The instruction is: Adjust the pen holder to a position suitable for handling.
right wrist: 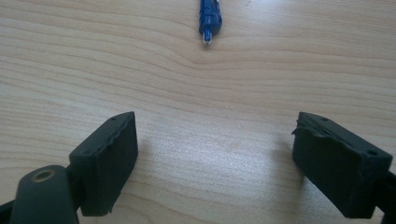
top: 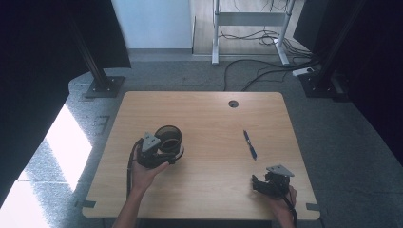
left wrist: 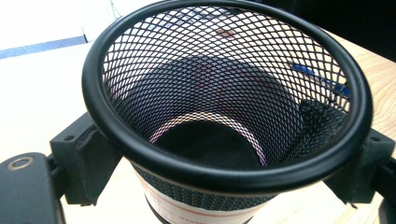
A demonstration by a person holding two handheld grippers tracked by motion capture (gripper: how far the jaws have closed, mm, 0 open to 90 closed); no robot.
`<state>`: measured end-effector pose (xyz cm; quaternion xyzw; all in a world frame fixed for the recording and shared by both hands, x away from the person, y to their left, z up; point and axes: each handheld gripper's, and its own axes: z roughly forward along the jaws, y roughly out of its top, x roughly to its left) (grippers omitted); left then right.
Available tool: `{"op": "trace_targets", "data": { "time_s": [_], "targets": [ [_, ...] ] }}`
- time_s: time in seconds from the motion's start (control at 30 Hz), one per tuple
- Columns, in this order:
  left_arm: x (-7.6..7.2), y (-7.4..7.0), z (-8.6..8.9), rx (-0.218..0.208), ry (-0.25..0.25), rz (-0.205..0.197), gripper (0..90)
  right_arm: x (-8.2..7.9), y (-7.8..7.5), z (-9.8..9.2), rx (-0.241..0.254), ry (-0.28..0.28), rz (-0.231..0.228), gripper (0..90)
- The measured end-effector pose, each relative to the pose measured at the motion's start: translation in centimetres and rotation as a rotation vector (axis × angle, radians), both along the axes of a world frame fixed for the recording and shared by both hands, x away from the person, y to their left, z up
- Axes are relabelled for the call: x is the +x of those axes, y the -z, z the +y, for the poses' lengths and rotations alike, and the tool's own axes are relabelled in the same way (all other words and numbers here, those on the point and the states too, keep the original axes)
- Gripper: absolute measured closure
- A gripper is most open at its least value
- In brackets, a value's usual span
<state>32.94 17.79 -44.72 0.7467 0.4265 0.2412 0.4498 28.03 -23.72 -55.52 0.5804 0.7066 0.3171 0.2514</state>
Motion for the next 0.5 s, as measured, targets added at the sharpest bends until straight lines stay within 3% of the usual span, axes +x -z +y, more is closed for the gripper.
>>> {"op": "trace_targets", "data": {
  "time_s": [0.5],
  "targets": [
    [1.1,-0.3,-2.3,0.002,0.006,0.0,10.9,0.0,0.0,0.0,0.0,0.001,-0.001,14.0]
  ]
}}
